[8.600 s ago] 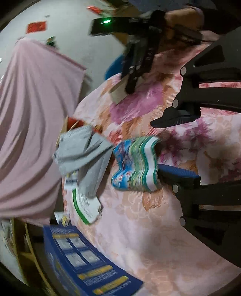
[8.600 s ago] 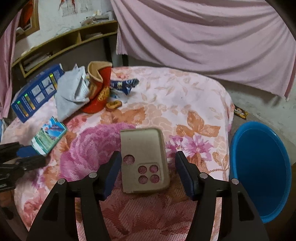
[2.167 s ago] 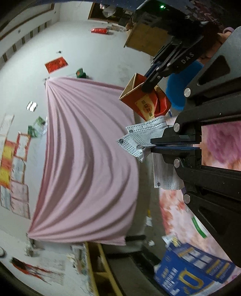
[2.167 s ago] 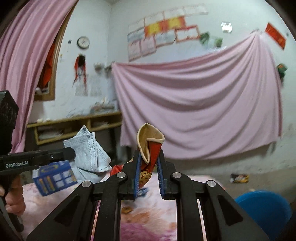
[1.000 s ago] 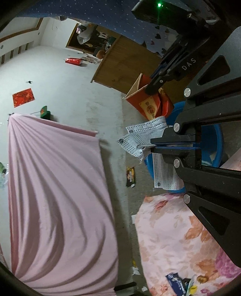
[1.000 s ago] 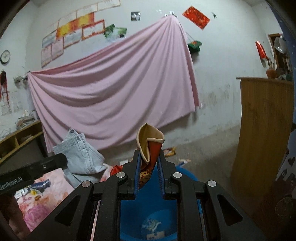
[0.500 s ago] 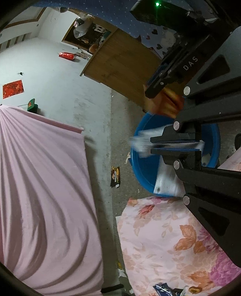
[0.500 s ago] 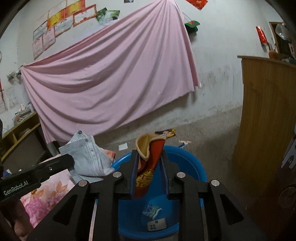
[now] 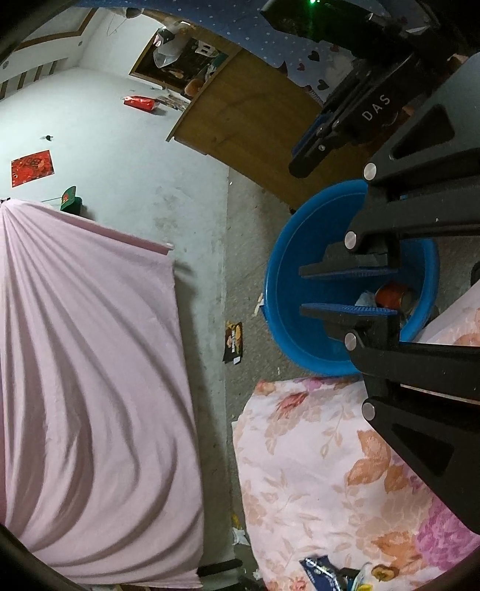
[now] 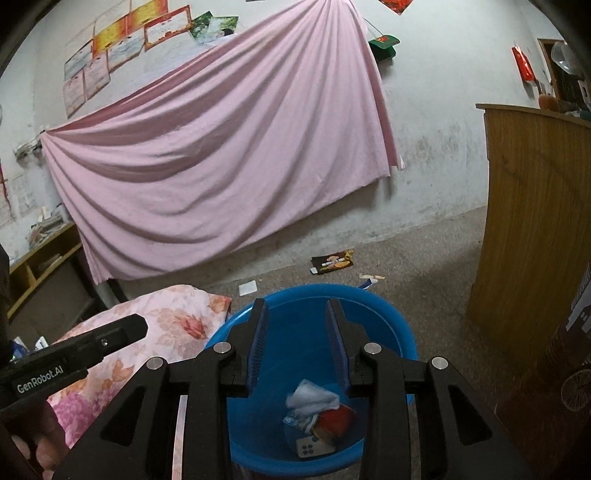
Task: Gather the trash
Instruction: 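Open both tools to drop the cup and masks into the basin, then move both tools back over the bed toward the remaining wrappers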
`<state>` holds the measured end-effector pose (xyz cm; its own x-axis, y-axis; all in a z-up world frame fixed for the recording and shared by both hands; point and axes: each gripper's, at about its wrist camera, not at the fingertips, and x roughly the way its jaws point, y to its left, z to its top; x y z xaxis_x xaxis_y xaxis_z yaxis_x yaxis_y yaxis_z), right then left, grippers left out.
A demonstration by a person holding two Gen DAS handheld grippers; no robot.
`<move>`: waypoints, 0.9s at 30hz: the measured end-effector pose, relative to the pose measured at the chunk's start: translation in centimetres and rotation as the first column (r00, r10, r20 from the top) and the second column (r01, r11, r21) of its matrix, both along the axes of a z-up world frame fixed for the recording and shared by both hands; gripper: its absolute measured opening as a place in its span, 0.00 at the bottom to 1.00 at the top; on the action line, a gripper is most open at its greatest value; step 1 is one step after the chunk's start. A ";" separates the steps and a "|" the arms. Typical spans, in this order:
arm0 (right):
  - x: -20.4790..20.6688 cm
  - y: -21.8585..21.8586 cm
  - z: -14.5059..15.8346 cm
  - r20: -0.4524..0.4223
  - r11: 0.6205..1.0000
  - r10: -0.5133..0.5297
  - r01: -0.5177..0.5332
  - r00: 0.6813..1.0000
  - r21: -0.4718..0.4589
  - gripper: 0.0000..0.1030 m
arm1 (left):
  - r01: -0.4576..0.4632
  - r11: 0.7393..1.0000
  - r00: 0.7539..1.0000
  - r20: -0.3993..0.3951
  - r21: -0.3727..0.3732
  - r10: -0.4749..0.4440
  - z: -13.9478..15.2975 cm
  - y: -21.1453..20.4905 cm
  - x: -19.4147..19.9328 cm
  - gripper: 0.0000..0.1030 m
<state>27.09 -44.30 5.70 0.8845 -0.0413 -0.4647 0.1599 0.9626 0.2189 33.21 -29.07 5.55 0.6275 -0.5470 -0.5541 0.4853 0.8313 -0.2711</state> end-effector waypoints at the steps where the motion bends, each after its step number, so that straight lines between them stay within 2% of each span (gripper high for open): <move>1: -0.1 0.1 0.1 0.005 1.000 0.000 0.000 1.000 -0.007 0.29 | -0.003 1.000 1.000 0.004 0.002 0.003 0.1 0.1 0.0 0.10; 11: -0.2 0.6 0.5 0.038 1.000 0.011 -0.010 0.999 -0.019 0.29 | -0.037 0.999 0.998 0.050 0.030 0.036 1.2 1.8 -1.1 0.11; 13: -0.2 0.7 0.7 0.048 1.000 0.018 -0.017 0.999 -0.020 0.30 | -0.048 0.998 0.997 0.061 0.034 0.046 1.6 2.2 -1.3 0.18; 15: -0.3 0.9 0.9 0.061 0.999 0.025 -0.023 0.998 -0.026 0.34 | -0.067 0.997 0.995 0.081 0.029 0.065 1.9 2.9 -1.6 0.33; 20: -0.5 1.8 1.8 0.103 0.999 0.034 -0.029 0.994 -0.045 0.43 | -0.120 0.992 0.985 0.131 0.034 0.115 3.2 4.9 -2.3 0.38; 22: -0.5 2.2 2.2 0.120 0.998 0.037 -0.031 0.992 -0.049 0.45 | -0.147 0.988 0.979 0.151 0.039 0.140 3.6 5.8 -2.6 0.48; 23: -0.5 2.4 2.3 0.127 0.998 0.039 -0.033 0.991 -0.050 0.46 | -0.166 0.985 0.974 0.162 0.036 0.158 3.8 6.5 -2.8 0.56; 25: -0.4 3.0 2.6 0.142 0.998 0.044 -0.037 0.989 -0.052 0.53 | -0.206 0.978 0.963 0.182 0.017 0.200 4.2 7.8 -3.1 0.65; 27: -0.5 3.6 2.8 0.163 0.998 0.052 -0.044 0.985 -0.053 0.78 | -0.240 0.971 0.951 0.197 -0.009 0.237 4.4 9.3 -3.3 0.88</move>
